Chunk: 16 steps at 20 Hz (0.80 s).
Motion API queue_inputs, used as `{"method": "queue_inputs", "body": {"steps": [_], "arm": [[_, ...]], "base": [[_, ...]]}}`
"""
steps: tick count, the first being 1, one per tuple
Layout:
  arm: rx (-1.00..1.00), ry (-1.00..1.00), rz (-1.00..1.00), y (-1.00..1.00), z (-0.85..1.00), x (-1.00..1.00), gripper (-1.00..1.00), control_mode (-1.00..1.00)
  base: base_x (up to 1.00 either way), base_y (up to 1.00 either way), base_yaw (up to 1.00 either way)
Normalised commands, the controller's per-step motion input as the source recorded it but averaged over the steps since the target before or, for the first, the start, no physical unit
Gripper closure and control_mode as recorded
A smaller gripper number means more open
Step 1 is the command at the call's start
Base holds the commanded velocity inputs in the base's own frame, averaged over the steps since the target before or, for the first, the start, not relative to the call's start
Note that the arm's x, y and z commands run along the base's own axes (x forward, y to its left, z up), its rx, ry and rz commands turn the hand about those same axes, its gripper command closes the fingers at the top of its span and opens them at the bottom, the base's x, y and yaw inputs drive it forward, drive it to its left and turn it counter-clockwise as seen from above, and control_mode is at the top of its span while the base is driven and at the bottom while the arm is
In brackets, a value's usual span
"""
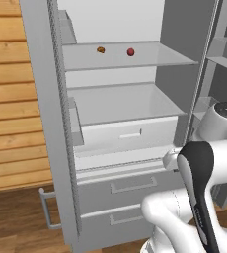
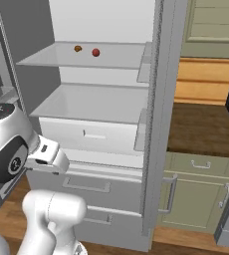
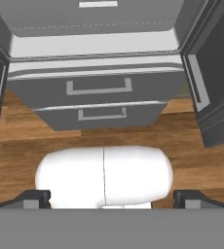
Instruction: Take the strawberry from the fridge and place it on top of the pancake, located on the dining counter.
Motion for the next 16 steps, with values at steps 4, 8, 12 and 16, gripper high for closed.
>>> {"method": "queue_inputs", "body": {"steps": [4,8,12,16], "arm": [[0.0,0.0,0.0,0.0,0.0,0.0,-1.0,-1.0],[0.0,0.0,0.0,0.0,0.0,0.0,-1.0,-1.0],[0.0,0.0,0.0,0.0,0.0,0.08,-1.0,-1.0],[0.0,0.0,0.0,0.0,0.0,0.22,-1.0,1.0]], "base": [[0.0,0.0,0.0],[0.0,0.0,0.0],[0.0,0.0,0.0],[0.27,0.0,0.0]]}}
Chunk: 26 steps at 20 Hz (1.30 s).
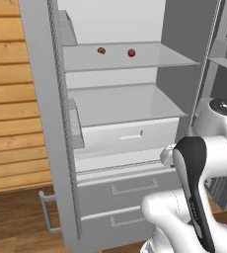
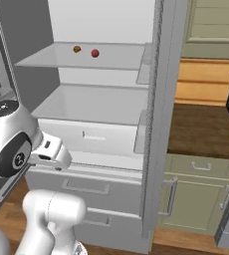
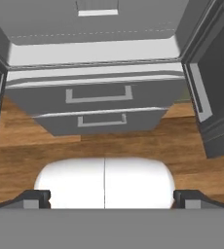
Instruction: Take the strawberry from the fridge and place it on top of the pancake, located on the dining counter.
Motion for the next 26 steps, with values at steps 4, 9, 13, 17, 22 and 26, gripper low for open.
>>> {"method": "queue_inputs", "body": {"steps": [4,9,13,17,22,26], "arm": [[0.0,0.0,0.0,0.0,0.0,0.0,-1.0,1.0],[0.0,0.0,0.0,0.0,0.0,0.0,-1.0,1.0],[0.0,0.0,0.0,0.0,0.0,0.0,-1.0,1.0],[0.0,0.0,0.0,0.0,0.0,0.0,-1.0,1.0],[0.0,0.0,0.0,0.0,0.0,0.0,-1.0,1.0],[0.0,0.0,0.0,0.0,0.0,0.0,-1.0,-1.0]], "base": [[0.62,0.0,0.0],[0.65,0.0,0.0],[0.61,0.0,0.0],[0.51,0.0,0.0],[0.38,0.0,0.0],[0.04,0.0,0.0]]}}
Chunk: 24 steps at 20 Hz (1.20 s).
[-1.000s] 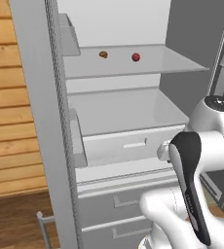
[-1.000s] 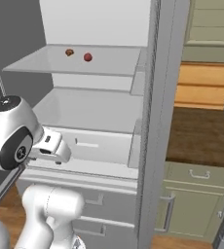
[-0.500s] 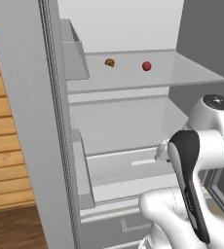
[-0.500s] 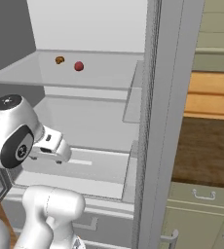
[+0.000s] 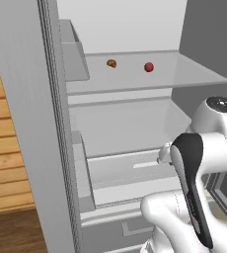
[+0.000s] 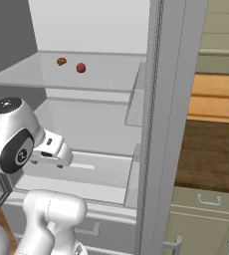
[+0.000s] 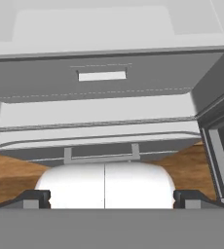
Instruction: Take the strawberry from the fridge and place it on top of the pancake, located on the dining counter.
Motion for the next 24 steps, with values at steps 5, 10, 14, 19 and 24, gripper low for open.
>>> {"method": "queue_inputs", "body": {"steps": [5,10,14,19,24], "arm": [[0.0,-0.25,0.0,0.0,0.23,0.0,-1.0,-1.0],[0.0,-0.41,-0.02,0.0,0.87,-0.01,-1.0,-1.0],[0.0,-0.37,-0.07,0.02,1.0,-0.02,-1.0,-1.0],[0.0,-0.34,-0.02,0.1,1.0,0.05,-1.0,-1.0],[0.03,-0.12,0.0,0.21,0.97,0.19,-1.0,-1.0]], "base": [[0.0,0.0,0.0],[0.0,0.0,0.0],[0.0,0.0,0.0],[0.0,0.0,0.0],[0.0,0.0,0.0]]}}
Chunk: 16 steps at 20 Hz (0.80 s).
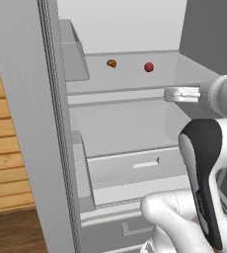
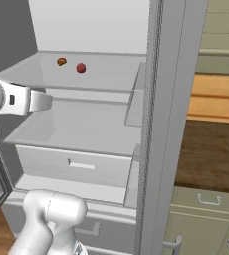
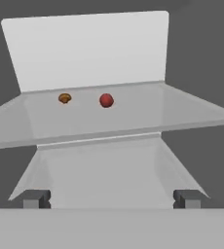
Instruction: Take the strawberry from the fridge and place it on top of the pancake, located on the dining counter.
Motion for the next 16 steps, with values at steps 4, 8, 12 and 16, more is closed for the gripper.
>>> {"method": "queue_inputs", "body": {"steps": [4,8,12,16], "arm": [[0.06,0.1,-0.01,-0.08,0.17,0.67,-1.0,-1.0],[0.0,0.05,-0.01,-0.03,-0.01,0.95,-1.0,-1.0],[-0.02,0.07,-0.05,-0.28,-0.34,0.99,-1.0,-1.0],[0.0,0.26,-0.04,-0.55,-0.12,1.0,-1.0,-1.0]], "base": [[0.0,0.0,0.0],[0.0,0.0,0.0],[0.0,0.0,0.0],[0.0,0.0,0.0]]}}
